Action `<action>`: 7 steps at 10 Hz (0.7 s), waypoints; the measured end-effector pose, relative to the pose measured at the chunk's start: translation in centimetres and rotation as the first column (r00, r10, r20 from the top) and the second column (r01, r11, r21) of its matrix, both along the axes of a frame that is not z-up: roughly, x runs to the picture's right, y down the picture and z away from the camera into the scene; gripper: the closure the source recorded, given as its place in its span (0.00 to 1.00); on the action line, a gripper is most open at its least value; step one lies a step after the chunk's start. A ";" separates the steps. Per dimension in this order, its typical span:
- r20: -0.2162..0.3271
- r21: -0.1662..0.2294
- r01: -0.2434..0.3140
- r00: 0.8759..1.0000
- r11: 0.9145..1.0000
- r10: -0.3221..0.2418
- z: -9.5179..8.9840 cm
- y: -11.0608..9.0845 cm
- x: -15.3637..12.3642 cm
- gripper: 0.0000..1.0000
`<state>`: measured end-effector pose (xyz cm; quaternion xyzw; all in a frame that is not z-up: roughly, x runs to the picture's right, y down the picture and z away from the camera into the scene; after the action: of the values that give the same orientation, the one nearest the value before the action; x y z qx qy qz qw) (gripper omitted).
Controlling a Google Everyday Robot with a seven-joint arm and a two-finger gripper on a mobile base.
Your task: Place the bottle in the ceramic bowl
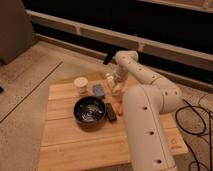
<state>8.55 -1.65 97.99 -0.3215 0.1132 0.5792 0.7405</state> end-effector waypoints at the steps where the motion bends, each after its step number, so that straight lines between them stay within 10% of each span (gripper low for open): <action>1: 0.004 0.007 -0.010 1.000 1.000 0.010 -0.3 -0.4 0.0 0.98; 7: 0.109 0.151 -0.041 0.994 0.988 0.024 -6.8 -7.8 -3.8 1.00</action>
<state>4.71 -9.49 91.21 -0.2962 0.0235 0.5802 0.7583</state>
